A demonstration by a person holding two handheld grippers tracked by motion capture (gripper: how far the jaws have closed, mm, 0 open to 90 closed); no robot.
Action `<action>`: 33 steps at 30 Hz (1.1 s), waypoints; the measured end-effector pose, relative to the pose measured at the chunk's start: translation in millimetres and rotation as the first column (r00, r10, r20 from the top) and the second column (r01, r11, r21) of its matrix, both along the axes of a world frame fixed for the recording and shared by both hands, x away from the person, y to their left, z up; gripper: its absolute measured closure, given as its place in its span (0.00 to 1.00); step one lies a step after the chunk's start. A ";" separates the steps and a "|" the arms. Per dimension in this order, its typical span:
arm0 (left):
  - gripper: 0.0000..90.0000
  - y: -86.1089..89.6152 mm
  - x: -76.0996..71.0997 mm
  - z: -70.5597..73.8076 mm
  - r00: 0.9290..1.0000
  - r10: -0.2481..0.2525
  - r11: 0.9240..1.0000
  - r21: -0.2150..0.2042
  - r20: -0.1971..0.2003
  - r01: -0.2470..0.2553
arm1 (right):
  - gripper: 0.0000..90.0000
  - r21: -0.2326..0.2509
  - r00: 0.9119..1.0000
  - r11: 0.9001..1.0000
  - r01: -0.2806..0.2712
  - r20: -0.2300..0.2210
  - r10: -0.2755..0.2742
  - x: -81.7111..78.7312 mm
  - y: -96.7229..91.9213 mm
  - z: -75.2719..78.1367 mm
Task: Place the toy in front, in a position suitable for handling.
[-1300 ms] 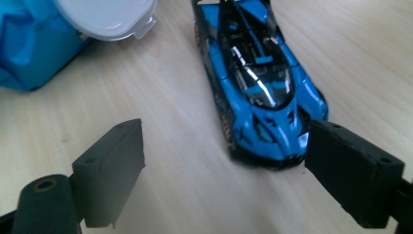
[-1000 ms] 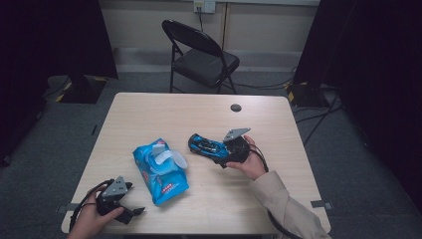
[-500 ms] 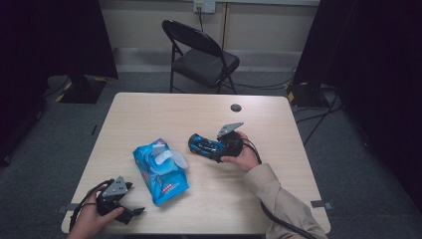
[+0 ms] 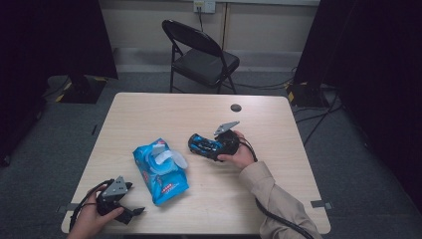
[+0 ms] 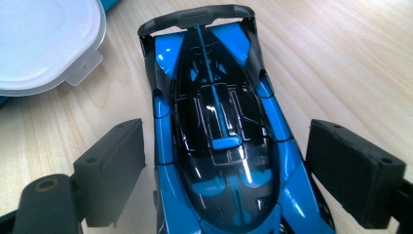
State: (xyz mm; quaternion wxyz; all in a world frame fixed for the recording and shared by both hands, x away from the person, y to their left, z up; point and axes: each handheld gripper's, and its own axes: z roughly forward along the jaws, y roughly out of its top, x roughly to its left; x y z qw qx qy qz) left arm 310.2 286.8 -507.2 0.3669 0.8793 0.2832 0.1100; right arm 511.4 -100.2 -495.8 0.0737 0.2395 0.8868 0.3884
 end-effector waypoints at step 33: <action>0.00 0.0 0.0 0.0 1.000 0.000 1.000 0.000 0.000 0.000 | 0.27 -0.044 0.998 0.997 -0.058 0.029 0.059 3.2 10.6 -8.1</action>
